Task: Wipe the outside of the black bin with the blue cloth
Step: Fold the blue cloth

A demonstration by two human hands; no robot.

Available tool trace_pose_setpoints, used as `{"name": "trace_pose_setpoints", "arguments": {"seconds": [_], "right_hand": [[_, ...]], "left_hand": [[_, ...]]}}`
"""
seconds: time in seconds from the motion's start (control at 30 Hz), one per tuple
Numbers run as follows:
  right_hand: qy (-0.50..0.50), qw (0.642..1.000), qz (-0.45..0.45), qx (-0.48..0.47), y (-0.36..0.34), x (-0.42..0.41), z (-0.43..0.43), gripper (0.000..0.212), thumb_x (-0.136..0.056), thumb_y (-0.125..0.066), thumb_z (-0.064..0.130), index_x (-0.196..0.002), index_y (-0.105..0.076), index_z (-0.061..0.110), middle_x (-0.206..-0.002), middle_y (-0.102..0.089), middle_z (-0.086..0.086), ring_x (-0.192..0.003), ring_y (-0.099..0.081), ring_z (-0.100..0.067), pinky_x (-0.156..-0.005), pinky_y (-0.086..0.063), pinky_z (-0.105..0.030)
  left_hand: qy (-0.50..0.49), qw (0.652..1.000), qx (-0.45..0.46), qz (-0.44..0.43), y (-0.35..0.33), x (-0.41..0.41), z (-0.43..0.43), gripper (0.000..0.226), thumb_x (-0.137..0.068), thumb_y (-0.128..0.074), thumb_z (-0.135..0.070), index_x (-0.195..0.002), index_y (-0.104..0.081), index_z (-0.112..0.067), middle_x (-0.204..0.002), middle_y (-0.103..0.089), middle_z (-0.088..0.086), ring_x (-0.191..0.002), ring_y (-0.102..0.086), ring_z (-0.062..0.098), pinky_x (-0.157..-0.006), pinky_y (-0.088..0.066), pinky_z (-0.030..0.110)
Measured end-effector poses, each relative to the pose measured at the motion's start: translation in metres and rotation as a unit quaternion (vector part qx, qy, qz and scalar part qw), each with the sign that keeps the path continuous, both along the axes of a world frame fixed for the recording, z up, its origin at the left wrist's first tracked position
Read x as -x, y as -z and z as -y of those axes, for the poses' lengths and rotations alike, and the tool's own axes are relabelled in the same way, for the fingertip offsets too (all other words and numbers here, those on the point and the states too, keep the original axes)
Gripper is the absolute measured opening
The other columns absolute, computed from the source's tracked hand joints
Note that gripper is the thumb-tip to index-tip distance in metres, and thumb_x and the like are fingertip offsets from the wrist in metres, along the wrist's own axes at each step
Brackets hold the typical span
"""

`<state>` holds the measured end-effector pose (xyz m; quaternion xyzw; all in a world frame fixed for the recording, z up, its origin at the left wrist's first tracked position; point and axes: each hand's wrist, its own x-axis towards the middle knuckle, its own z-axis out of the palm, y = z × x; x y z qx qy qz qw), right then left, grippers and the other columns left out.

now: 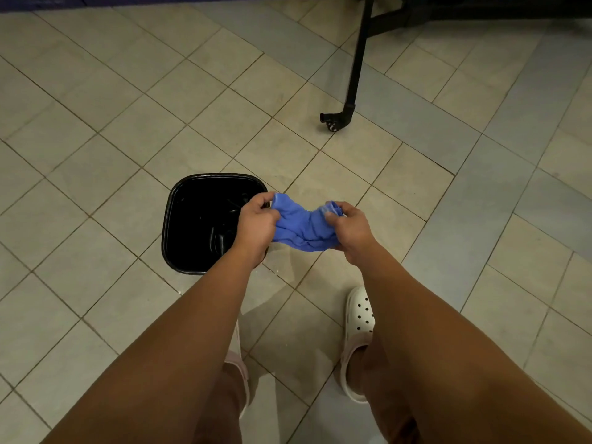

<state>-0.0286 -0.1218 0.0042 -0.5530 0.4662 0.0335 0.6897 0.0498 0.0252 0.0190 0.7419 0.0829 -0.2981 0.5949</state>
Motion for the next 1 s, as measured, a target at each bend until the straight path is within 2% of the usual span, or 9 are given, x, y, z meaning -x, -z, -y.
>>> {"name": "trace_pose_setpoints", "arguments": {"seconds": [0.17, 0.27, 0.37, 0.5, 0.57, 0.7, 0.77, 0.87, 1.0], "right_hand": [[0.011, 0.999, -0.026, -0.022, 0.007, 0.024, 0.010, 0.033, -0.093, -0.051, 0.008, -0.119, -0.051, 0.026, -0.113, -0.053, -0.005, -0.097, -0.061, -0.029, -0.065, -0.058, -0.038], [0.015, 0.998, 0.013, -0.064, 0.008, 0.029, 0.009, 0.048, -0.090, -0.043, -0.005, -0.126, -0.050, 0.026, -0.112, -0.056, -0.007, -0.090, -0.064, -0.026, -0.065, -0.057, -0.038], [0.022, 0.997, 0.030, -0.067, 0.006, 0.024, 0.010, 0.045, -0.087, -0.041, -0.010, -0.118, -0.060, 0.017, -0.113, -0.058, -0.010, -0.088, -0.064, -0.026, -0.065, -0.057, -0.038], [0.033, 0.999, 0.003, -0.042, 0.000, 0.008, 0.014, 0.038, -0.083, -0.045, -0.011, -0.111, -0.062, 0.009, -0.105, -0.060, -0.012, -0.084, -0.066, -0.029, -0.064, -0.059, -0.039], [0.050, 0.998, -0.004, -0.037, -0.001, -0.001, 0.015, 0.037, -0.083, -0.045, -0.011, -0.112, -0.060, 0.006, -0.098, -0.059, -0.012, -0.082, -0.066, -0.031, -0.061, -0.059, -0.038], [0.071, 0.997, 0.013, -0.041, -0.001, -0.018, 0.012, 0.039, -0.082, -0.040, -0.016, -0.107, -0.062, 0.005, -0.094, -0.058, -0.011, -0.080, -0.065, -0.032, -0.062, -0.059, -0.037], [0.078, 0.996, 0.020, -0.035, 0.002, -0.024, 0.008, 0.043, -0.081, -0.037, -0.017, -0.103, -0.065, 0.007, -0.098, -0.059, -0.013, -0.085, -0.066, -0.034, -0.066, -0.059, -0.039], [0.090, 0.994, 0.033, -0.046, 0.007, -0.032, 0.004, 0.045, -0.081, -0.036, -0.018, -0.106, -0.063, 0.007, -0.103, -0.057, -0.010, -0.091, -0.065, -0.035, -0.070, -0.059, -0.040], [0.097, 0.991, 0.052, -0.072, 0.020, -0.035, 0.000, 0.049, -0.081, -0.036, -0.019, -0.115, -0.058, 0.009, -0.115, -0.053, -0.012, -0.088, -0.064, -0.033, -0.065, -0.059, -0.036]], "left_hand": [[0.039, 0.995, -0.069, 0.061, 0.008, 0.001, -0.002, 0.060, -0.085, -0.039, 0.012, -0.132, -0.059, -0.019, -0.094, -0.063, 0.009, -0.081, -0.058, 0.014, -0.073, -0.050, 0.016], [0.100, 0.985, -0.106, 0.092, 0.012, 0.003, 0.003, 0.060, -0.085, -0.040, 0.011, -0.133, -0.061, -0.019, -0.123, -0.064, 0.009, -0.112, -0.061, 0.019, -0.094, -0.049, 0.024], [0.170, 0.970, -0.152, 0.086, 0.011, 0.008, 0.012, 0.054, -0.088, -0.043, 0.009, -0.133, -0.061, -0.014, -0.140, -0.056, 0.010, -0.127, -0.054, 0.023, -0.094, -0.042, 0.018], [0.283, 0.933, -0.209, 0.082, 0.018, 0.018, 0.024, 0.059, -0.095, -0.050, 0.002, -0.151, -0.039, -0.011, -0.157, -0.033, 0.011, -0.139, -0.040, 0.027, -0.108, -0.034, 0.025], [0.297, 0.932, -0.200, 0.051, 0.023, 0.020, 0.027, 0.056, -0.096, -0.052, -0.001, -0.150, -0.036, -0.009, -0.157, -0.031, 0.011, -0.132, -0.045, 0.025, -0.106, -0.037, 0.027], [0.274, 0.944, -0.185, 0.002, 0.032, 0.018, 0.028, 0.049, -0.094, -0.050, 0.002, -0.143, -0.045, -0.006, -0.145, -0.043, 0.016, -0.123, -0.052, 0.034, -0.099, -0.046, 0.041], [0.231, 0.957, -0.153, -0.084, 0.036, 0.018, 0.031, 0.046, -0.096, -0.047, -0.003, -0.140, -0.049, -0.016, -0.129, -0.054, 0.009, -0.114, -0.056, 0.034, -0.088, -0.051, 0.046], [0.120, 0.969, -0.089, -0.195, 0.047, 0.018, 0.038, 0.036, -0.102, -0.044, -0.013, -0.136, -0.053, -0.020, -0.104, -0.061, 0.003, -0.094, -0.057, 0.023, -0.077, -0.052, 0.041], [-0.037, 0.960, -0.018, -0.276, 0.058, 0.011, 0.051, 0.029, -0.103, -0.041, -0.014, -0.128, -0.056, -0.009, -0.098, -0.052, 0.009, -0.087, -0.053, 0.025, -0.092, -0.053, 0.050]]}}
